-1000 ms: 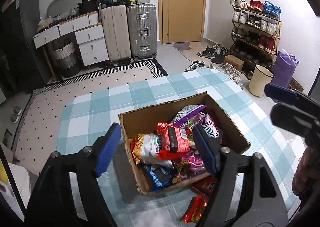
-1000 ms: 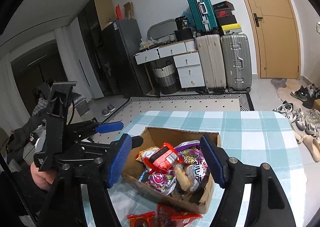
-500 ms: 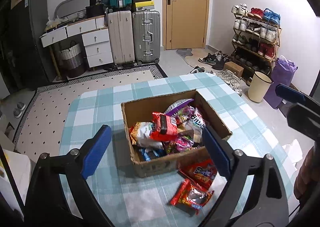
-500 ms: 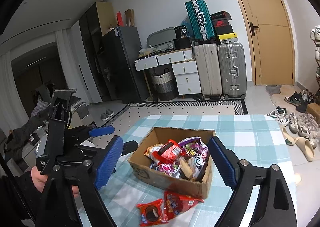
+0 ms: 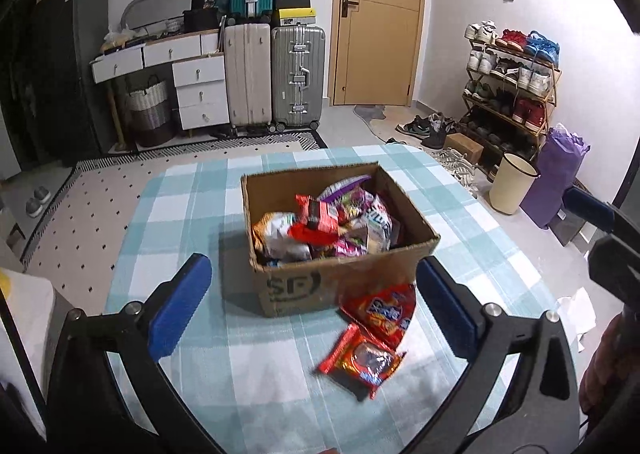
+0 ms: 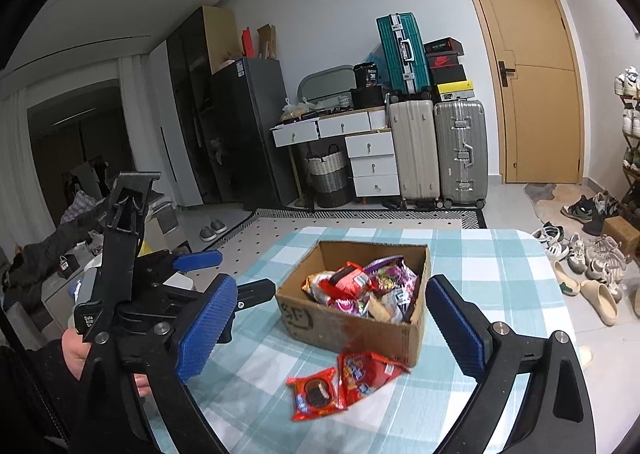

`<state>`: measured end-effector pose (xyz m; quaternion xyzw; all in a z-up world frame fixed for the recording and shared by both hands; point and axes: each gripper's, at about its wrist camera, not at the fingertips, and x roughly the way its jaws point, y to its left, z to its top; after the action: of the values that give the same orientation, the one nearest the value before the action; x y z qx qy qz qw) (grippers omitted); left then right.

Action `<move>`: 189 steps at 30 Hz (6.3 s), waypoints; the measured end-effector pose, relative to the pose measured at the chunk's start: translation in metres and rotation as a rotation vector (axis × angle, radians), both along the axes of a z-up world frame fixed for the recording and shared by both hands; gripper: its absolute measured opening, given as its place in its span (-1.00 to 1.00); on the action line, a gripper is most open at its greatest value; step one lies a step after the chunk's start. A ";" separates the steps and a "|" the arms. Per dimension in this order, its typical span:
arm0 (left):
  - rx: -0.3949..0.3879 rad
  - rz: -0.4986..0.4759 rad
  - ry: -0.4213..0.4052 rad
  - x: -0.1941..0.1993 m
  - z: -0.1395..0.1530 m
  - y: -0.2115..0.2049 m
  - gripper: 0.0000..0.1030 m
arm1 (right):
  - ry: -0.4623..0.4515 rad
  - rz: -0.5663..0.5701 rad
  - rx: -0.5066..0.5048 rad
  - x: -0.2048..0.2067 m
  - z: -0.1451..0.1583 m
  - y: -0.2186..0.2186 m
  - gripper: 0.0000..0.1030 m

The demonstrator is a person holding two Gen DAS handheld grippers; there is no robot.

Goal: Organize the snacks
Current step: 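Withdraw both tools from the box toward the two remaining packs, then lower the left tool onto the red-orange cookie pack and grasp it, then grasp the red chip bag with the right tool while the left holds the cookie pack, then lift the cookie pack and red chip bag and carry both over the box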

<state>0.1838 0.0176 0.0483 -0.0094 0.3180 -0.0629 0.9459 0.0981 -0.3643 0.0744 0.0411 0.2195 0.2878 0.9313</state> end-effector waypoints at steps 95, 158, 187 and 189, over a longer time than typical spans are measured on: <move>-0.217 -0.193 0.239 0.020 -0.185 0.024 -0.13 | 0.309 -0.089 -0.021 0.033 -0.157 -0.004 0.96; -0.200 -0.141 0.123 -0.045 -0.104 0.031 -0.13 | 0.303 0.045 0.138 0.029 -0.117 0.004 -0.11; -0.158 -0.193 0.064 0.031 -0.029 0.001 -0.13 | 0.130 0.087 0.094 0.022 -0.016 -0.013 -0.11; -0.161 -0.196 0.067 0.043 -0.027 0.001 -0.13 | 0.125 0.085 0.087 0.026 -0.011 -0.012 -0.11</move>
<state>0.2265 0.0189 0.0215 -0.0565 0.3428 -0.1801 0.9202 0.1244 -0.3767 0.0630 0.0902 0.2661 0.3332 0.9000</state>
